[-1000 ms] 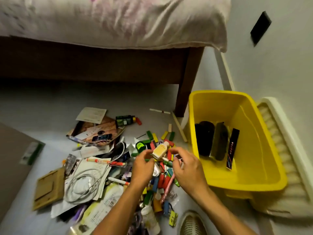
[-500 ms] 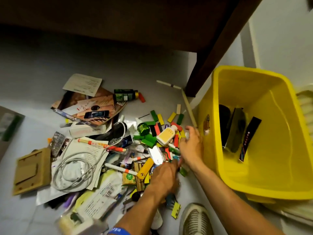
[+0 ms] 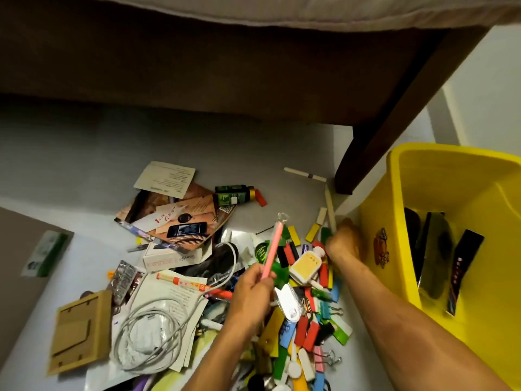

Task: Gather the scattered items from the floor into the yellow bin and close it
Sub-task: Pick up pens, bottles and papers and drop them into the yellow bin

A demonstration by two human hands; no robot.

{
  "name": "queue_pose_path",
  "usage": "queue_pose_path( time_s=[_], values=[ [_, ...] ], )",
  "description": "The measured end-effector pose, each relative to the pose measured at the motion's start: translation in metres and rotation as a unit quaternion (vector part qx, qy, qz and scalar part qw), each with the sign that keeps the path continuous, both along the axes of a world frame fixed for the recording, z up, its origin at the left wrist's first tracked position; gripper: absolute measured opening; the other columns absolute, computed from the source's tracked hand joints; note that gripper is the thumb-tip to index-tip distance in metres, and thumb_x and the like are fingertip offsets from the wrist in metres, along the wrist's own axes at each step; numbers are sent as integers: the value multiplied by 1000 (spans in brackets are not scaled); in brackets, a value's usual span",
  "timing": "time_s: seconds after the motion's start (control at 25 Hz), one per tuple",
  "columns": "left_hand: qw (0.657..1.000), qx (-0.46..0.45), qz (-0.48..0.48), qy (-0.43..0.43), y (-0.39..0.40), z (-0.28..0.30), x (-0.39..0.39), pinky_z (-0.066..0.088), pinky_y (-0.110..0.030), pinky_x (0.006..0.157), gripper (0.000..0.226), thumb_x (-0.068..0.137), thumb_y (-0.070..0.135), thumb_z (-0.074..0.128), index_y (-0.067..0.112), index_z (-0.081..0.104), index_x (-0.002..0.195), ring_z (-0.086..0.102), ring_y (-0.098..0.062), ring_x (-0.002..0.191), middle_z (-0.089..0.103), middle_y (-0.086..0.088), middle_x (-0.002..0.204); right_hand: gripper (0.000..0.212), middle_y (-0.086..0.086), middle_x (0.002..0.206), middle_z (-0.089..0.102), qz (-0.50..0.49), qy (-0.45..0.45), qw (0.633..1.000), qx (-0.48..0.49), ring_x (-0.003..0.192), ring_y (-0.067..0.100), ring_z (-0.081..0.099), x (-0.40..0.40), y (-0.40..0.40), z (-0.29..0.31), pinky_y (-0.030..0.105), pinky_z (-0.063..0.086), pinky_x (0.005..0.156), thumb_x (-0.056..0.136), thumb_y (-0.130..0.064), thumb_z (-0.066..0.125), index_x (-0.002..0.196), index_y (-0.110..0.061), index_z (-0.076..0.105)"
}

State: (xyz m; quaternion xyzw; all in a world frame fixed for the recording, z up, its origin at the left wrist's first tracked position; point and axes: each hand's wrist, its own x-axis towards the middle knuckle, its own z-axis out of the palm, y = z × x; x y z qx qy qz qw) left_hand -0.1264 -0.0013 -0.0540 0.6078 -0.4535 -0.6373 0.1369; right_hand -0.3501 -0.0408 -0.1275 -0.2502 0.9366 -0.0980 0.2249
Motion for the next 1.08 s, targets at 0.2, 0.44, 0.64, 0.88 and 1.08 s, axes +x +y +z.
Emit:
queue_pose_path(
  time_s=[0.2,0.44,0.64,0.88,1.08],
  values=[
    [997,7,67,44,-28,12,-1,46,-26,49,20,94,4,46,15,62,96,52,-14,54,57,-4,69,25,16,110,59,29,-5,999,-15,95,33,61,13,-3,8,35,49,70,94,-21,56,112,-4,55],
    [990,21,106,93,-48,15,-28,36,-21,41,21,94,4,46,15,63,98,49,-10,46,58,-1,63,26,15,115,49,81,-57,980,-173,92,28,57,-6,-66,27,38,52,71,100,-13,43,125,-10,47],
    [993,1,101,58,-80,15,-21,40,-21,43,19,92,4,49,17,63,97,51,-10,47,58,-3,63,41,18,132,42,256,19,963,-75,113,37,49,-34,-136,11,43,48,94,94,-4,47,135,-11,47],
    [992,1,122,38,-97,8,-8,38,-19,40,20,91,4,50,16,64,97,50,-9,45,60,-2,62,32,15,119,60,290,125,944,97,107,36,57,0,-119,-16,40,47,85,97,-13,37,126,-7,48],
    [986,9,151,69,-77,17,-20,36,-20,41,19,98,10,45,12,63,103,50,-11,47,60,-4,64,27,20,117,62,140,-186,973,-7,102,36,63,38,-68,38,38,49,76,101,-21,40,122,-4,44]
  ],
)
